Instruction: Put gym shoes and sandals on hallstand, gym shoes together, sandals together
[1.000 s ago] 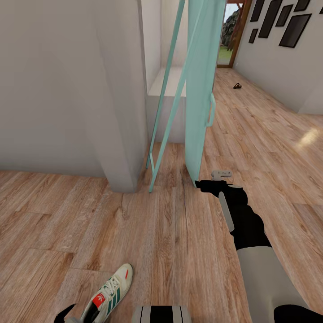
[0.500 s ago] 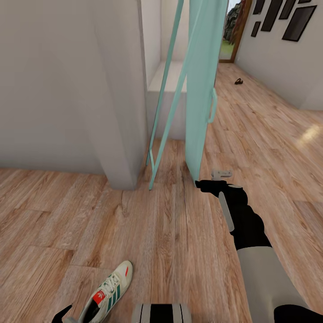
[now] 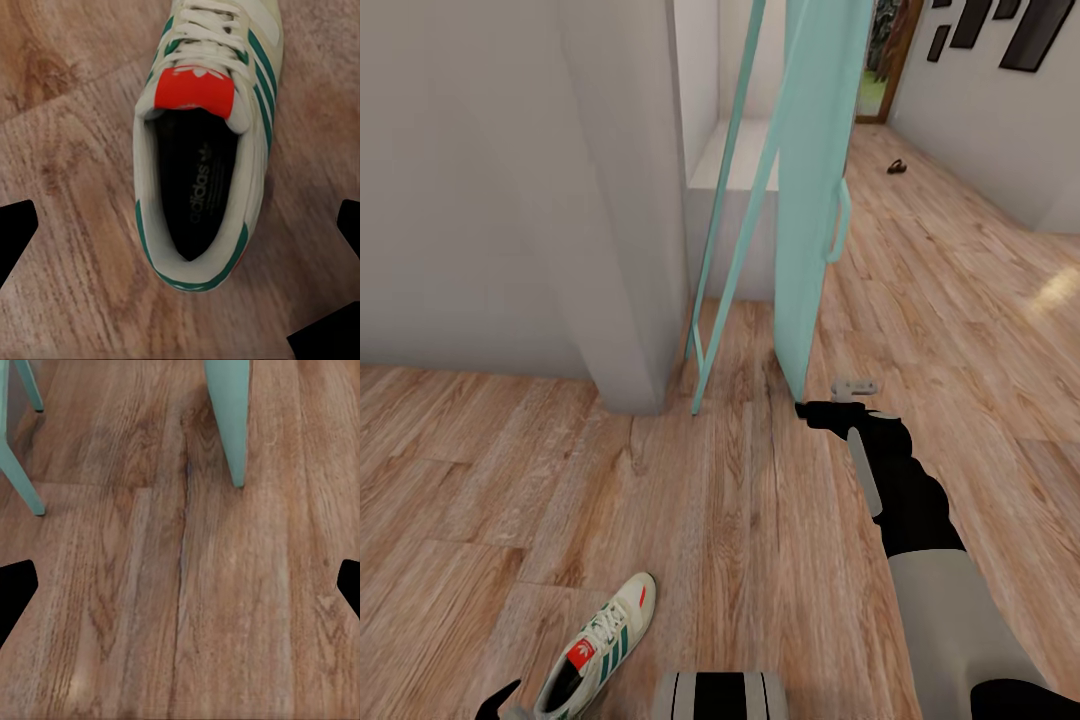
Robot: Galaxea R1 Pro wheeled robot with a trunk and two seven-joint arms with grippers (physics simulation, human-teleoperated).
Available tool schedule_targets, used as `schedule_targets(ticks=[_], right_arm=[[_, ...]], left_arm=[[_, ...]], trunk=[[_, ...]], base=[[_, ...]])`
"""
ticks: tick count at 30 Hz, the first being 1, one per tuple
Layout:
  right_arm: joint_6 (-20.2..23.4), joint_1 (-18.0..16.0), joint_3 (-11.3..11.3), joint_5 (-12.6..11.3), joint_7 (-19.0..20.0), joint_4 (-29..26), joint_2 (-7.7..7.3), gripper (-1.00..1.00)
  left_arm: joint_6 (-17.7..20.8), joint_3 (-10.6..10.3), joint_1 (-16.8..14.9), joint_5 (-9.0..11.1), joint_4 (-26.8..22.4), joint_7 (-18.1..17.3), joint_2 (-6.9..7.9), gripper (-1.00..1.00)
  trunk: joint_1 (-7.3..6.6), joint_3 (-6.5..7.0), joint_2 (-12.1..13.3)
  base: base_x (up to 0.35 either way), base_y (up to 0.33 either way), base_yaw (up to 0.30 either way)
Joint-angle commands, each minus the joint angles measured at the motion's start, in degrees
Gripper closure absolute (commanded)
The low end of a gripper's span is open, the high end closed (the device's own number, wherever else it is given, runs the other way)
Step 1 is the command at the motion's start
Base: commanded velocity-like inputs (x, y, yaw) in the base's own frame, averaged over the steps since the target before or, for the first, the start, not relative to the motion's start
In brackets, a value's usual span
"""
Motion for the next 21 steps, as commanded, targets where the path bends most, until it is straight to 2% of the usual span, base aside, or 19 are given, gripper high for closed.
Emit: schedule_targets(ticks=[1,8,15,21], right_arm=[[0.0,0.0,0.0,0.0,0.0,0.0,0.0,-1.0],[0.0,0.0,0.0,0.0,0.0,0.0,0.05,-1.0],[0.0,0.0,0.0,0.0,0.0,0.0,0.06,-1.0],[0.0,0.0,0.0,0.0,0.0,0.0,0.06,-1.0]], left_arm=[[0.0,0.0,0.0,0.0,0.0,0.0,0.0,-1.0],[0.0,1.1,0.0,0.0,-0.4,0.0,0.16,-1.0],[0.0,4.7,-0.4,-0.1,-0.6,0.0,0.24,-1.0],[0.0,6.9,-0.6,-0.1,-1.0,0.0,0.94,-1.0]], trunk=[[0.02,-0.23,0.0],[0.2,-1.78,-0.1],[0.2,-1.78,-0.1],[0.36,-3.11,-0.2]], base=[[0.0,0.0,0.0],[0.0,0.0,0.0],[0.0,0.0,0.0],[0.0,0.0,0.0]])
